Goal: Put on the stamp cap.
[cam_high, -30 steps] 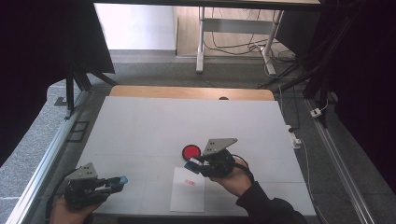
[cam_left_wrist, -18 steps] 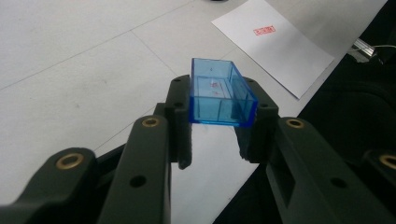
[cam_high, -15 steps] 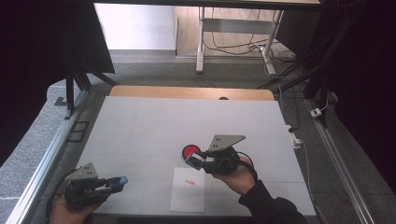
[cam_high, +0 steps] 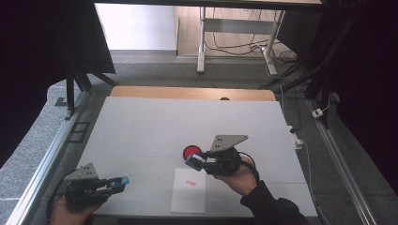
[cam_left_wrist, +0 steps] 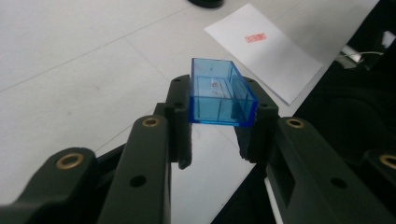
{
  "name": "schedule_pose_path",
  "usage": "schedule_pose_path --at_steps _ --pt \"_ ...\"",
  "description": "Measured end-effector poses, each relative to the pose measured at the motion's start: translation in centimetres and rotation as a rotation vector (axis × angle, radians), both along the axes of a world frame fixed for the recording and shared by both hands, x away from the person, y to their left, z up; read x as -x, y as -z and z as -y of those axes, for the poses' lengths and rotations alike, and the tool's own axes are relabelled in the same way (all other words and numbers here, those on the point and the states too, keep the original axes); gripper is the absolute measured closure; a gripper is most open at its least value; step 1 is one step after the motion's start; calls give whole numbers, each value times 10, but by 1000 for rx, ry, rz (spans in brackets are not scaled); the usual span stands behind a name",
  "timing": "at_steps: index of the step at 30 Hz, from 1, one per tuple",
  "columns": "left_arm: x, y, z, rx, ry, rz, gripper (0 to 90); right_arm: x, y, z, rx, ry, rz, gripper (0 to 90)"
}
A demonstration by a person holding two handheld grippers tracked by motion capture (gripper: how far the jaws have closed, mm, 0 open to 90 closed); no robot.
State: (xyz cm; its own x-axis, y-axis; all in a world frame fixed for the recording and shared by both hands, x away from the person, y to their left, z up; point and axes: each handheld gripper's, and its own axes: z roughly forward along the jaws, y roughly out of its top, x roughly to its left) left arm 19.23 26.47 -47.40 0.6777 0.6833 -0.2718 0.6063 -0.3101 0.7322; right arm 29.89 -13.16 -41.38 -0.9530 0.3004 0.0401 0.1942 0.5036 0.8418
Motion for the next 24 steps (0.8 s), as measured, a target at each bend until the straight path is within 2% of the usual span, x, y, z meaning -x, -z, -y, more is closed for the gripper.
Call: schedule_pose_path --at_steps 4,9,12,20,24 --pt "-6 -4 7 21 46 21 681 0 -2 -1 -14 -7 -11 707" --pt "-18 -9 26 8 127 39 681 1 -5 -2 -9 -23 -19 707" --pt "-23 -10 35 1 173 43 681 2 -6 -3 -18 -31 -16 707" --pt "-41 -14 54 21 273 47 681 4 -11 -3 -27 -54 -20 707" --pt "-48 -15 61 26 305 51 681 5 -12 -3 -34 -65 -16 707"
